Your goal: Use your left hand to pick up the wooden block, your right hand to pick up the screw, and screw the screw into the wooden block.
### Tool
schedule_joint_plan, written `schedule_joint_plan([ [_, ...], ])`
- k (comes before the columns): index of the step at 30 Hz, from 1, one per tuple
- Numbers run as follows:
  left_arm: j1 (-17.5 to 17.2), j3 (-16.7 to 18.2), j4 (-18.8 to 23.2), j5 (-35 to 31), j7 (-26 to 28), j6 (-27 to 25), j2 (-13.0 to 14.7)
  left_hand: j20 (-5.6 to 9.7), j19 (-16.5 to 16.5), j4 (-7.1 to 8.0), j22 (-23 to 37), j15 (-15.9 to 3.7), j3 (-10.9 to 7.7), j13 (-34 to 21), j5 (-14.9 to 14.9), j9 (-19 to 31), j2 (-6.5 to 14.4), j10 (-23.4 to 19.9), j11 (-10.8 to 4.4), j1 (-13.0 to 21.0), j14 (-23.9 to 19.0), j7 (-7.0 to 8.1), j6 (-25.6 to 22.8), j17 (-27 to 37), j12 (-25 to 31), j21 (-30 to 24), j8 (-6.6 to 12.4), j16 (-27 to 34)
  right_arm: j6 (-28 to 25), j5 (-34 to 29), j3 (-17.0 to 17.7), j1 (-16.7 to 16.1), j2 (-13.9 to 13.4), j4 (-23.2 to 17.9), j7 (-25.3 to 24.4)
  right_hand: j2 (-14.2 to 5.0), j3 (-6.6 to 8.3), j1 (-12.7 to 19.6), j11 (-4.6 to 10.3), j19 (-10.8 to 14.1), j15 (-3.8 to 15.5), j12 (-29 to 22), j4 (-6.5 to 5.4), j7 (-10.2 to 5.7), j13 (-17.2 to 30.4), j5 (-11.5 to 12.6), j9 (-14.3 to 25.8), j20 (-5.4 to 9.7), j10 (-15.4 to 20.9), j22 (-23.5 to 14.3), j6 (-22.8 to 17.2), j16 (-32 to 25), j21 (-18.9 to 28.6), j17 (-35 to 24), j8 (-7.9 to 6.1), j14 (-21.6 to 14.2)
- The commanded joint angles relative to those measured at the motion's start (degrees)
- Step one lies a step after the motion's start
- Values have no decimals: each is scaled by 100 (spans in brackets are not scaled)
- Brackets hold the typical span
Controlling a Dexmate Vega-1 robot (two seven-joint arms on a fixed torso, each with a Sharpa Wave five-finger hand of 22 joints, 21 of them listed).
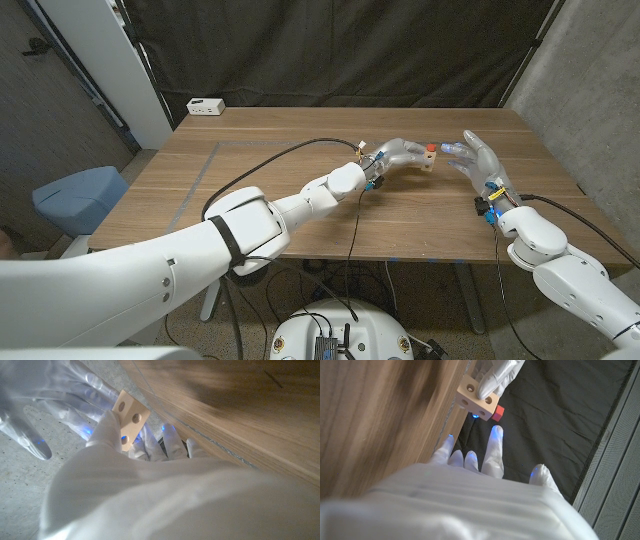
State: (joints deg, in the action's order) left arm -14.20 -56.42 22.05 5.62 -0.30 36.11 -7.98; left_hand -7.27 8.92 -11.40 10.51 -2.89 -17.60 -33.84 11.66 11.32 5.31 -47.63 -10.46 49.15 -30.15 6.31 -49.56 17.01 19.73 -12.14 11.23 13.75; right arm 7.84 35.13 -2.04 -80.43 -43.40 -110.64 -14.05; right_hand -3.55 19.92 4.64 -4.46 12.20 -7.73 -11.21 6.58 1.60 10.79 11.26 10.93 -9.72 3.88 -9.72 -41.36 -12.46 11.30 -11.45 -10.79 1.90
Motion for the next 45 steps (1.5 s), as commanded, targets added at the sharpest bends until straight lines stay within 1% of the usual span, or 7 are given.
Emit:
schedule_joint_plan([
  [1, -82, 21, 90, -115, 68, 242, 54, 13, 23, 270, 32, -408, -336, -9, 35, 29, 182, -12, -48, -44, 51, 95, -94, 18, 31, -15, 57, 11, -20, -31, 40, -41, 6, -19, 70, 21, -2, 27, 0, -37, -47, 54, 18, -44, 10, 48, 7, -6, -178, -12, 201, 43, -25, -19, 53, 100],
  [3, -95, 30, 105, -130, 70, 262, 62, 12, 24, 267, 32, -408, -340, -11, 36, 29, 184, -21, -47, -39, 45, 98, -93, 17, 34, -15, 57, 14, -32, -32, 40, -32, -6, -22, 93, 28, -7, 21, -1, -66, -48, 62, 16, -77, 10, 48, 6, 3, -222, -12, 290, 54, -36, -22, 73, 126],
  [12, -146, 65, 168, -194, 82, 316, 86, 3, 20, 263, 32, -403, -352, -7, 40, 28, 191, 7, -58, -28, 64, 96, -73, 13, 16, -14, 52, 12, -33, -28, 34, 7, -27, 0, 181, 36, -19, -7, -12, -142, -68, 95, 1, -94, 10, 49, 4, 15, -432, -13, 565, 91, -59, -38, 104, 243],
  [24, -169, 96, 188, -230, 56, 308, 86, 15, 26, 274, 32, -422, -340, -13, 35, 28, 179, -21, -46, -52, 37, 93, -106, 15, 29, -17, 67, 31, -3, -43, 2, 59, -35, 25, 256, 54, -31, -22, -11, -193, -72, 86, -3, -126, 10, 49, 3, -4, -505, -13, 681, 106, -67, -45, 87, 307],
  [30, -165, 105, 173, -234, 54, 291, 79, 8, 26, 267, 32, -416, -348, -15, 38, 27, 185, 0, -46, -39, 53, 92, -85, 14, 22, -17, 60, 27, -29, -23, -15, 95, -50, 27, 291, 51, -31, -27, -13, -204, -70, 72, -7, -134, 9, 50, 3, -13, -496, -14, 641, 102, -67, -48, 55, 309],
  [36, -157, 106, 158, -232, 47, 278, 68, -3, 17, 262, 32, -400, -359, -14, 41, 27, 197, 18, -43, -26, 80, 105, -56, 13, 11, -14, 49, 21, -69, 10, -31, 123, -87, 27, 343, 37, -27, -30, 7, -215, -71, 34, -13, -127, 9, 55, 2, -8, -446, -14, 458, 93, -61, -52, -32, 313],
  [45, -164, 102, 167, -231, 39, 281, 66, 2, 11, 262, 32, -401, -375, -11, 45, 27, 206, 45, -37, -18, 109, 84, -21, 5, -9, -13, 40, 12, -65, 36, -25, 99, -106, 21, 363, 27, -26, -39, 24, -218, -68, 8, -22, -130, 8, 58, 1, -15, -396, -14, 304, 83, -54, -57, -88, 309],
])
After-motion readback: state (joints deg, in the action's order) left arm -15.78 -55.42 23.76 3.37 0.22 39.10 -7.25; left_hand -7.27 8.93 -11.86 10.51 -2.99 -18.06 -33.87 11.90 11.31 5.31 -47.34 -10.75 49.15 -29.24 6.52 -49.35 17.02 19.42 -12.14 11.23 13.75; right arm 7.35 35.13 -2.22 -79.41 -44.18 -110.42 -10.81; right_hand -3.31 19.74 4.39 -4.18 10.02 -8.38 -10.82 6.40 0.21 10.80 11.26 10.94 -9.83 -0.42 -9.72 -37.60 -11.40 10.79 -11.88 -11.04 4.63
